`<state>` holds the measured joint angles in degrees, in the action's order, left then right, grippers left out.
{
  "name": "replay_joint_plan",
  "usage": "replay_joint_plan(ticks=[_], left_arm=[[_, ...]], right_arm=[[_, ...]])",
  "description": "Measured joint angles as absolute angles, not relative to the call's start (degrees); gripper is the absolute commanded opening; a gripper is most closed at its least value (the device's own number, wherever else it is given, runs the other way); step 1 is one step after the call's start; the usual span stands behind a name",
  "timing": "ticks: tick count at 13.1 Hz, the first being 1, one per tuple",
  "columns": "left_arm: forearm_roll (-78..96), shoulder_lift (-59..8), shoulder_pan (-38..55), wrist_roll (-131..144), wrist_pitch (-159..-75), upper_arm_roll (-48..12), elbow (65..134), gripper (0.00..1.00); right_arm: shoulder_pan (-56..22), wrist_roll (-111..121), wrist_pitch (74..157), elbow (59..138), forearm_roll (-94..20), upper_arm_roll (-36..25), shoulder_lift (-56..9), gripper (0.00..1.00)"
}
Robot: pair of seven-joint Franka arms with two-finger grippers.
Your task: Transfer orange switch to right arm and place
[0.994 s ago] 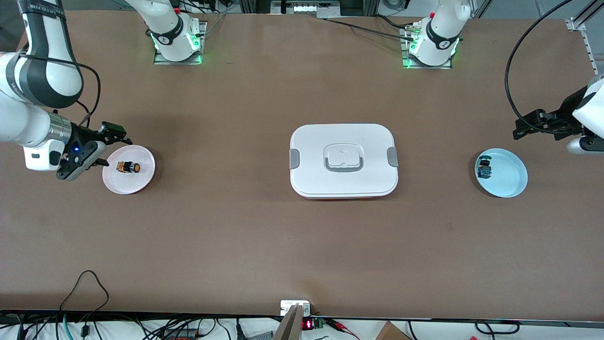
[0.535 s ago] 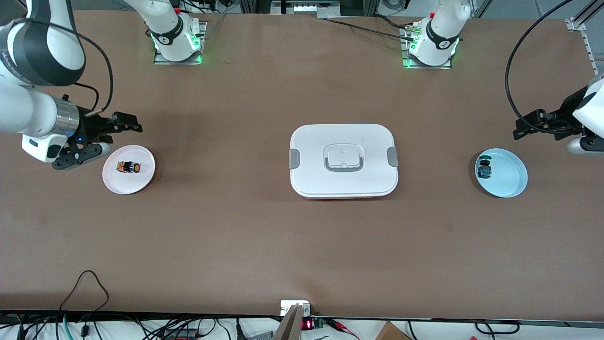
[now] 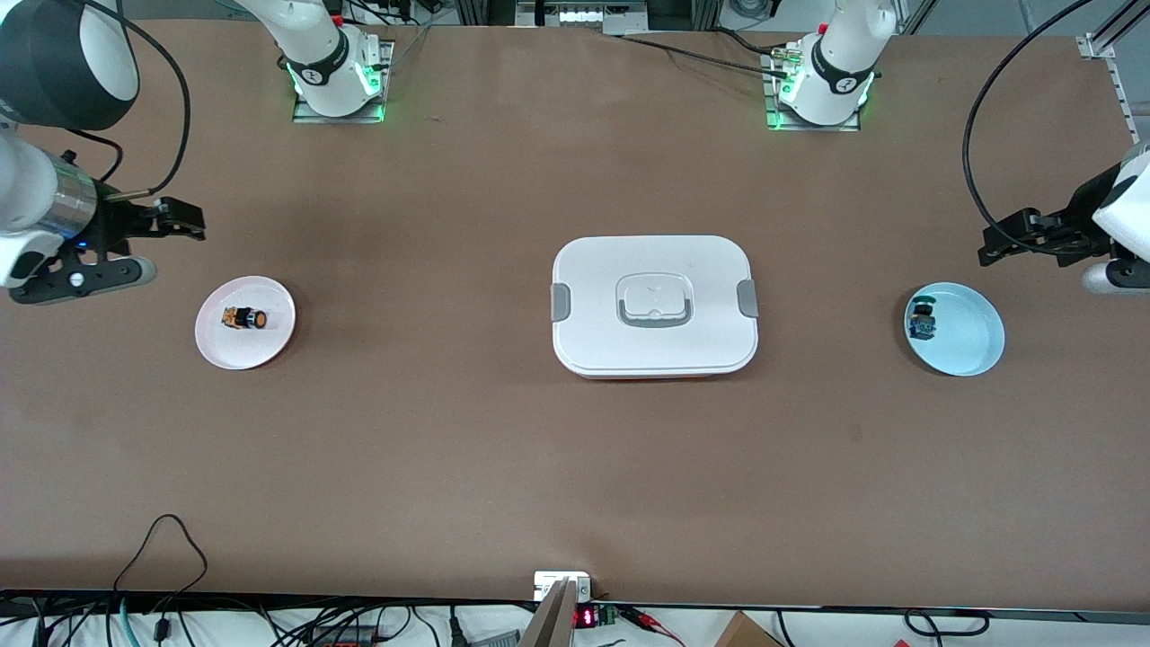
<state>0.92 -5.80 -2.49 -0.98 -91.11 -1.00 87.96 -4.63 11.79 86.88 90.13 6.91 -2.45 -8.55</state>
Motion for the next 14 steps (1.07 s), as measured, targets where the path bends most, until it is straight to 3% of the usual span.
replay_joint_plan(ticks=[9,14], left_arm=[[0.92,-5.8,-2.66,-0.89,-91.11,-0.97,87.96,1.0],[0.92,-5.8,-2.75,-0.88,-91.09,-0.97,87.96,1.0]], right_arm=[[-4.63,2.0,93.71,93.19,4.51,-2.83,-6.06,1.0],[-4.31,1.92,100.59,102.97,4.46,-3.1,-0.21,1.0]])
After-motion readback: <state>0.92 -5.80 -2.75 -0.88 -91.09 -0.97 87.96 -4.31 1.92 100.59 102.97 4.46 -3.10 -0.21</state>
